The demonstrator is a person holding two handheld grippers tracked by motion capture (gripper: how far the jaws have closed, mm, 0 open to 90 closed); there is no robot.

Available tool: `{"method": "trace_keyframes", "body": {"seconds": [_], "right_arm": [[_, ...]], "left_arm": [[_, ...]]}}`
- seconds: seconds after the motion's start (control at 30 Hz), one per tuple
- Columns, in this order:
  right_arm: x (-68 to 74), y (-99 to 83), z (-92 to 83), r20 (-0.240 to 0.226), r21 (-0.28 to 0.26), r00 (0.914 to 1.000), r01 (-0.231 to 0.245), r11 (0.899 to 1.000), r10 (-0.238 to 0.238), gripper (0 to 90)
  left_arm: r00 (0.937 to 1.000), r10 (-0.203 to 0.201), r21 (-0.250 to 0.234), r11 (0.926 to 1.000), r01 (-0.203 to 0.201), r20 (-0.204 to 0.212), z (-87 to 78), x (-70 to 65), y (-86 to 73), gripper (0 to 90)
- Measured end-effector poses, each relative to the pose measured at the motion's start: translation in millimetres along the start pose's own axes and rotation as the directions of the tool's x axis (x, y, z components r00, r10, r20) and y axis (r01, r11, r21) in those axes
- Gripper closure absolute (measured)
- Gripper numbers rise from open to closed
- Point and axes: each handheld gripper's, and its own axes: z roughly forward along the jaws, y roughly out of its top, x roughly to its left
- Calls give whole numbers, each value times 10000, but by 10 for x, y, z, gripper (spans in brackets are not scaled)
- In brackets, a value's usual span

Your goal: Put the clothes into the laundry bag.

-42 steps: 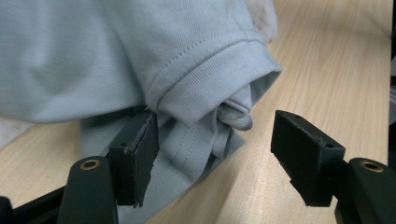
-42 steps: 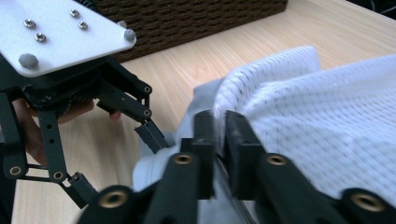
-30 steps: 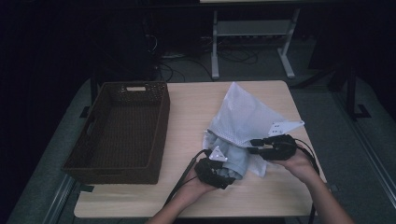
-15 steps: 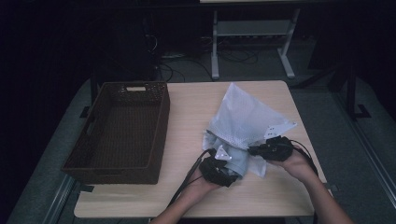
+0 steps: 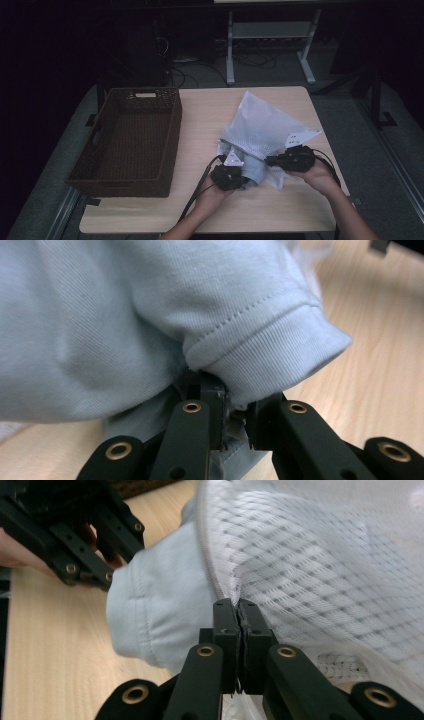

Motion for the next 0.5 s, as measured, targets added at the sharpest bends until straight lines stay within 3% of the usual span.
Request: {"method": "trace_keyframes", "body": {"seconds": [0.13,0.27,0.37,0.5], "right_arm": [[29,54,-62,-72,-350,9999,107,9993,-110,883],[62,122,-132,-147,-715,9998,152,9973,-163,884],[97,168,-165,-177,-906,9995,237,9956,-254,885],[147,233,-189,-401,-1207,9984,338,9921,-389,887]], "left_arm": [[9998,-133,-831,9965,120,-157,-183,10,115,815],[9981,-114,-1344,9909,31,-606,-302,31,241,815],[9966,-262,-1524,9882,141,-779,-312,63,310,815],[9932,-354,-1417,9897,194,-1108,-214,56,373,816]]}}
